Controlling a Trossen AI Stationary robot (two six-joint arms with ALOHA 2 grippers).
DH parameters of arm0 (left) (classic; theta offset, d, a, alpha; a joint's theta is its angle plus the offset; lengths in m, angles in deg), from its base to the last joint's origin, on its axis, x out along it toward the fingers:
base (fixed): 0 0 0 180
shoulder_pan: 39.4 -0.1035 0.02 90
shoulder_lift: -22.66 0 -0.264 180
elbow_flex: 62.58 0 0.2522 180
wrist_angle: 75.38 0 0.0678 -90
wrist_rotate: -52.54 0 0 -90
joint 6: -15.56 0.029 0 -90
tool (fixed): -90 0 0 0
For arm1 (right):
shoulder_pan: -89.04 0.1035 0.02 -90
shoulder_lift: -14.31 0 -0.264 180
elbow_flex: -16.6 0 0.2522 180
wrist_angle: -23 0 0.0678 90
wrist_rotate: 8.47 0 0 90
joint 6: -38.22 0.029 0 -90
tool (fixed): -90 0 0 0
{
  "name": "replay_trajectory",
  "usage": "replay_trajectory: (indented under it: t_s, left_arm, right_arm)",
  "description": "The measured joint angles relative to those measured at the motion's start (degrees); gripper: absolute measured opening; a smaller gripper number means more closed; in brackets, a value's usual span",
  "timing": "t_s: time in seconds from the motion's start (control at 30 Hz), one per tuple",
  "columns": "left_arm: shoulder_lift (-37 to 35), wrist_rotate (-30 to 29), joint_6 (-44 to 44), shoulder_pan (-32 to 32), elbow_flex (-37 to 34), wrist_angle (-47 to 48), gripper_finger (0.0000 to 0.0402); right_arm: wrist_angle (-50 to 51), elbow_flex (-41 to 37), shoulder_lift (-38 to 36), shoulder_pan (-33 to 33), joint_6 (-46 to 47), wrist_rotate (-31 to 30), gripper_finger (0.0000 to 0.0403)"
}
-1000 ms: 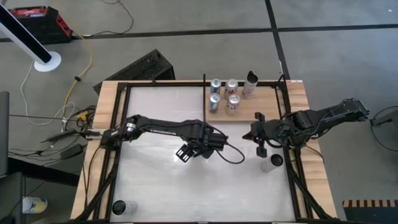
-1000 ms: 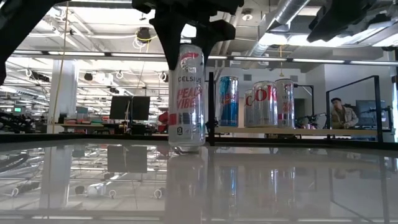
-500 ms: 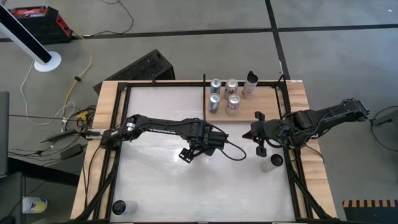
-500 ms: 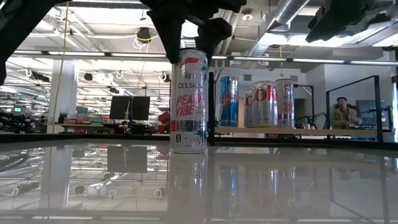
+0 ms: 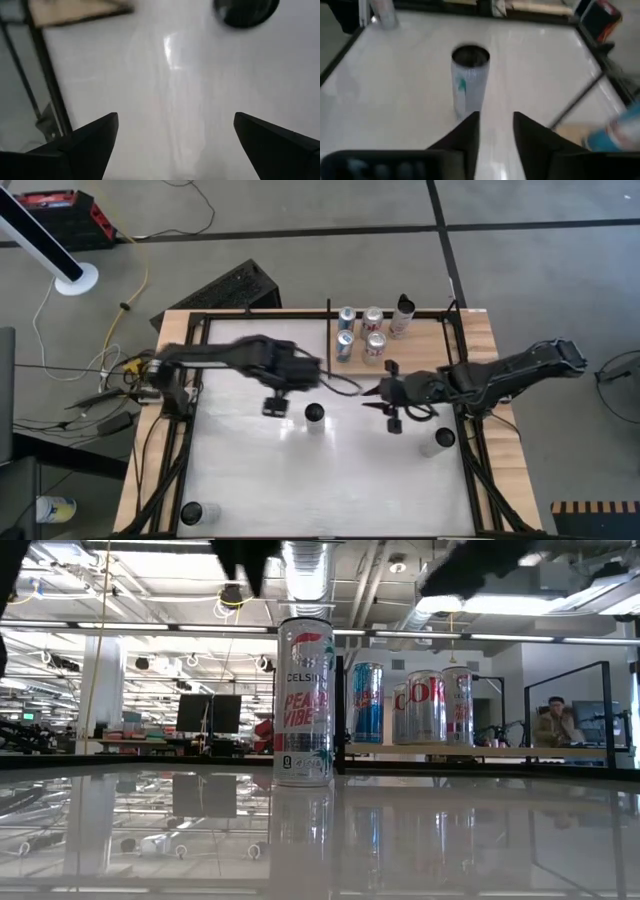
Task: Place canned beverage on shelf
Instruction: Put the white-pink soda can on the shelf aligned with the other white-pink soda can
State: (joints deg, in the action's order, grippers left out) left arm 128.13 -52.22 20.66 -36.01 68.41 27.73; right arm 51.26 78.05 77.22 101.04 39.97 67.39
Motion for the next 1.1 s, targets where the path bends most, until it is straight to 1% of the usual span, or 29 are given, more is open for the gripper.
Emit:
replay_trajectory:
  t_s: [0.07, 0.13, 0.27, 0.33, 0.4, 0.47, 0.53, 0.6, 0.7, 0.77, 0.9, 1.1]
  left_arm:
    - [-6.3, -1.9, -2.3, -0.2, -7.6, -3.4, 0.0381]
    - [-13.0, -3.2, -3.6, -0.3, -16.5, -9.1, 0.0381]
    - [-26.4, -3.5, -4.4, -0.1, -35.0, -27.2, 0.0382]
    - [-32.6, -3.5, -4.3, 0.3, -44.0, -37.6, 0.0382]
    - [-37.8, -3.3, -3.5, 0.7, -52.4, -48.4, 0.0382]
    - [-42.1, -3.1, -2.2, 0.9, -59.4, -57.4, 0.0382]
    - [-45.3, -1.8, -1.0, 0.8, -64.9, -63.9, 0.0382]
    - [-47.7, -1.1, 0.0, 0.8, -68.6, -67.4, 0.0382]
    - [-49.8, -1.3, 0.4, 0.9, -71.2, -68.6, 0.0382]
    - [-50.5, -1.5, 0.4, 0.8, -71.6, -68.6, 0.0382]
    - [-50.6, -0.9, 0.6, 0.8, -71.7, -68.7, 0.0382]
    - [-50.3, -0.8, 1.5, 0.8, -71.7, -67.0, 0.0382]
  right_arm:
    - [-2.8, 0.8, 2.7, -0.9, -1.6, 2.3, 0.0173]
    - [-4.5, 2.5, 6.0, -1.8, -2.2, 4.2, 0.0206]
    - [-6.1, 7.8, 12.7, -3.2, -3.4, 5.8, 0.0261]
    - [-6.1, 10.8, 16.0, -3.9, -3.8, 8.1, 0.0279]
    - [-6.1, 13.7, 18.9, -4.7, -3.9, 11.6, 0.0293]
    - [-6.2, 16.1, 21.4, -5.6, -3.9, 15.8, 0.0301]
    - [-6.1, 17.9, 23.5, -6.6, -3.9, 19.2, 0.0307]
    - [-6.4, 18.8, 25.3, -7.6, -3.7, 20.8, 0.0311]
    - [-7.9, 19.2, 27.3, -9.1, -3.0, 22.0, 0.0313]
    - [-9.6, 19.3, 28.4, -9.8, -2.8, 22.7, 0.0313]
    - [-12.0, 19.4, 30.5, -10.8, -1.8, 26.2, 0.0314]
    - [-12.6, 19.3, 31.2, -10.3, -2.1, 27.3, 0.0314]
